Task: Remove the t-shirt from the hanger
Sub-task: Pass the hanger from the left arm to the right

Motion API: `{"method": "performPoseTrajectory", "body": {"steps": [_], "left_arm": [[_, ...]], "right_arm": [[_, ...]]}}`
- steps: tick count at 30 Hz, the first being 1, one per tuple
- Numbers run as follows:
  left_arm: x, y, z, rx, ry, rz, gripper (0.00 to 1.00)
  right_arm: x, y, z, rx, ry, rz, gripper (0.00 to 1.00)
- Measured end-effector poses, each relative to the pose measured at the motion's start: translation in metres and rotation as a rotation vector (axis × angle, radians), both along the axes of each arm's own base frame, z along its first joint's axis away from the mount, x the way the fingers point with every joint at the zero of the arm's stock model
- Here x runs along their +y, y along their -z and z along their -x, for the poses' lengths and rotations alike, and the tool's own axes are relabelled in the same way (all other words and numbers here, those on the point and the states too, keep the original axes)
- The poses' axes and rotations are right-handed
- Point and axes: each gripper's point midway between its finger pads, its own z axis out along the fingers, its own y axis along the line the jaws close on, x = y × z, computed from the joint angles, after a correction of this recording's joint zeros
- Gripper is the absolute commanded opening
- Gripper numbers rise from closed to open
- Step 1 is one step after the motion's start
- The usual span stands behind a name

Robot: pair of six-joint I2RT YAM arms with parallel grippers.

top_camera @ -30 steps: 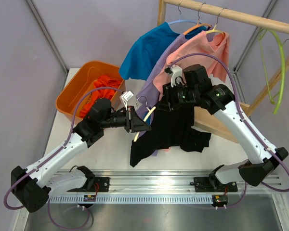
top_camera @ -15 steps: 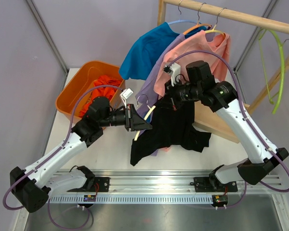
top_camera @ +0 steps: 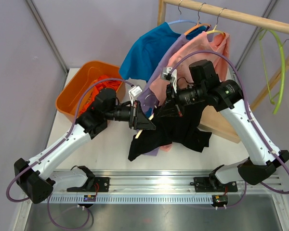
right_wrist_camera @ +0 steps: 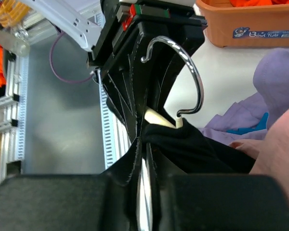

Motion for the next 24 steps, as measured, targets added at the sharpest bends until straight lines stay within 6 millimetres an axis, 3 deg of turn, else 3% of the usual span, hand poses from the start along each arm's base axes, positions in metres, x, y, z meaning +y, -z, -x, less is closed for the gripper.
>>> {"method": "performPoseTrajectory", "body": {"steps": [3, 4, 8, 11, 16, 19, 24], "left_arm": [[0.002, 0.005, 0.0, -0.027, 0.014, -0.034, 0.0], [0.003, 0.009, 0.001, -0.04, 0.02, -0.049, 0.0], [0.012, 0.026, 0.002, -0.085, 0.042, -0.113, 0.0], [0.02, 0.041, 0.004, -0.117, 0.067, -0.17, 0.0], [0.028, 0.053, 0.006, -0.194, 0.124, -0.232, 0.0], [0.03, 0.049, 0.005, -0.252, 0.16, -0.248, 0.0], [0.032, 0.037, 0.005, -0.321, 0.219, -0.26, 0.0]], "right_arm": [[-0.006, 0.008, 0.002, -0.036, -0.027, 0.035, 0.32], [-0.008, 0.012, 0.005, -0.046, -0.039, 0.051, 0.44], [-0.024, 0.023, 0.011, -0.122, -0.069, 0.119, 0.61], [-0.042, 0.022, 0.022, -0.222, -0.091, 0.154, 0.64], [-0.066, 0.003, 0.043, -0.451, -0.146, 0.14, 0.71], [-0.069, 0.005, 0.046, -0.521, -0.19, 0.139, 0.76], [-0.06, 0.031, 0.031, -0.49, -0.25, 0.185, 0.77]]}}
